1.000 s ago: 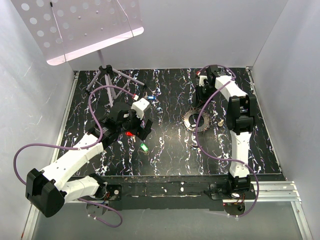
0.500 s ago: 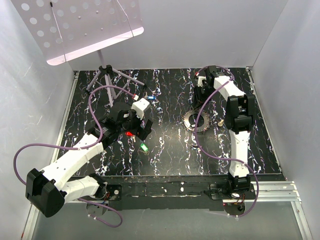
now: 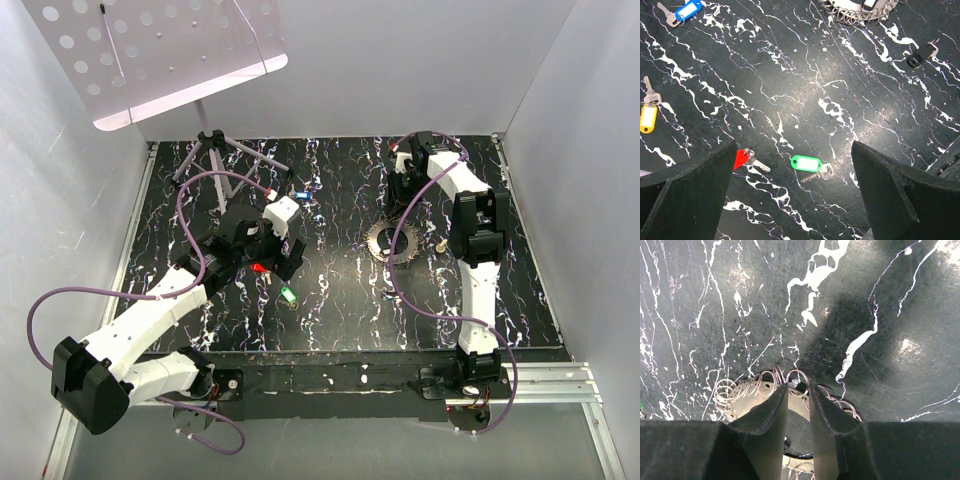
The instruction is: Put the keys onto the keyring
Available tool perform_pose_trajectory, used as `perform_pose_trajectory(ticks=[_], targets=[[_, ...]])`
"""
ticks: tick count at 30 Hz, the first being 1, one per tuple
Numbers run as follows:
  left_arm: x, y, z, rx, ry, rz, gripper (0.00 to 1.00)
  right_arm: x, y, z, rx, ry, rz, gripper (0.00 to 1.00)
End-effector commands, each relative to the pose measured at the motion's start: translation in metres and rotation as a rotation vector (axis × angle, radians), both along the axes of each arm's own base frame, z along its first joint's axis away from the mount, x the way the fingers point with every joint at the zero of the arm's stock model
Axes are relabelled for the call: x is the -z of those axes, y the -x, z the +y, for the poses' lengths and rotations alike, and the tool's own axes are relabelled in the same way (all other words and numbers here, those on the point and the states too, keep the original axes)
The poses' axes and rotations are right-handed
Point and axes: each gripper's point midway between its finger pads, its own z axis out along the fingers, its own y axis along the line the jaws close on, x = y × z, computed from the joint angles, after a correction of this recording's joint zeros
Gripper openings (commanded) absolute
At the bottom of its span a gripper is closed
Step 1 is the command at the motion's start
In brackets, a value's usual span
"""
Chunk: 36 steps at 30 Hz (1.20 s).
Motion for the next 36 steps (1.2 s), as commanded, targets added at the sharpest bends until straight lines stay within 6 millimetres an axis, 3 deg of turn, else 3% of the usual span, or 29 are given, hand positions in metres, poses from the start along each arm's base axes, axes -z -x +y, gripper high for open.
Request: perform_pose_trajectory(ticks=[1, 30, 33, 36], targets=[[-0.007, 0.0, 0.001, 0.007, 0.008, -0.019, 1.0, -0.003, -0.014, 0.0, 0.017, 0.009, -0.037, 0.32], [-0.008, 0.0, 0.001, 0.006, 0.011, -0.021, 1.0, -0.003, -0.011, -0.001, 0.035, 0.02, -0.014, 0.28], [-0.009, 0.0, 0.001, 0.006, 0.01, -0.024, 0.99, -0.013, -0.01, 0.006, 0.023, -0.032, -0.029, 0.28], [-0.009, 0.0, 0.001, 0.006, 0.01, -0.024, 0.99, -0.032, -0.017, -0.002, 0.015, -0.004, -0.1, 0.29]])
